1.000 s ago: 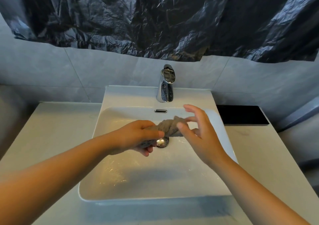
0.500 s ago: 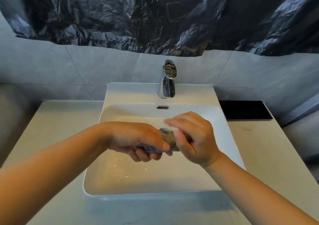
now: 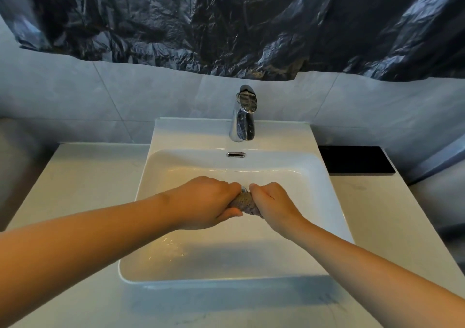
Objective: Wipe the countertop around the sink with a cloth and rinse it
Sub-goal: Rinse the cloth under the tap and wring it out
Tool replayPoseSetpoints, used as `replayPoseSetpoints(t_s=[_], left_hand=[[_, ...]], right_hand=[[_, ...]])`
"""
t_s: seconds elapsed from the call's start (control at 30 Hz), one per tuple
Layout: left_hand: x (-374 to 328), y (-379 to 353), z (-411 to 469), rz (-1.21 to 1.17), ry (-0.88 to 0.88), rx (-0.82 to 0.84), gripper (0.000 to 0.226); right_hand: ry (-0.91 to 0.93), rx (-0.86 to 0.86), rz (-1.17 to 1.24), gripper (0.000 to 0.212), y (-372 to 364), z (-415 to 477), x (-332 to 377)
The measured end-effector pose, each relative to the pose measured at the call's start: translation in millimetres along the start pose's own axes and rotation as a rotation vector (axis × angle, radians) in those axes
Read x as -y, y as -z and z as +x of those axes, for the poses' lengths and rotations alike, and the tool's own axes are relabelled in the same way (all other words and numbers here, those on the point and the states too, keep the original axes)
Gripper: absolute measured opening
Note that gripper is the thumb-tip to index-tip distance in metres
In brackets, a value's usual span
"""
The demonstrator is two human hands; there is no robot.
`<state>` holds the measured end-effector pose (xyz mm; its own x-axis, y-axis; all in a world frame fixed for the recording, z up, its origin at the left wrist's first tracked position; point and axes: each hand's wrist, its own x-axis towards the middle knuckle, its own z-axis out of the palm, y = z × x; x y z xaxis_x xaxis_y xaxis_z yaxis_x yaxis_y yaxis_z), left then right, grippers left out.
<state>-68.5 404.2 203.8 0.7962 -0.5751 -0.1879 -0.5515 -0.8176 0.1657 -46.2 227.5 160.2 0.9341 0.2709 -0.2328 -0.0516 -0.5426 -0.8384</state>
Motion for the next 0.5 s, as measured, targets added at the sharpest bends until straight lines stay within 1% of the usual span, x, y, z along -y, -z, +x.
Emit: replayPoseSetpoints(t_s=[0.1,0.17,0.23,0.33,0.4,0.47,0.5], left_hand=[[6,-5,3,-0.007,-0.073,-0.018,0.034],[10,-7,7,-0.006,-0.106,-0.034,0.035],[13,-9,9,-0.006,-0.124,-0.041,0.036],[15,-11,13,0.003,-0.15,-0.035,0.037],[15,-12,16,-0.005,-0.158,-0.033,0.037],[15,-13,18,-0.023,-0.147,-0.036,0.036],[16,-14,18,-0.028,-0.132,-0.042,0.036]], right_hand=[[-0.255,0.061,0.183,0.042,-3,-1,4],[-0.419,0.107,0.264,0.037,-4,-5,7],[-0.512,0.173,0.326,0.036,-5,-9,5],[-0.597,0.267,0.447,0.041,-5,-10,1],[-0.618,0.3,0.476,0.044,-2,-10,0],[-0.576,0.282,0.411,0.043,2,-7,2],[-0.522,0.252,0.335,0.041,3,-3,2]])
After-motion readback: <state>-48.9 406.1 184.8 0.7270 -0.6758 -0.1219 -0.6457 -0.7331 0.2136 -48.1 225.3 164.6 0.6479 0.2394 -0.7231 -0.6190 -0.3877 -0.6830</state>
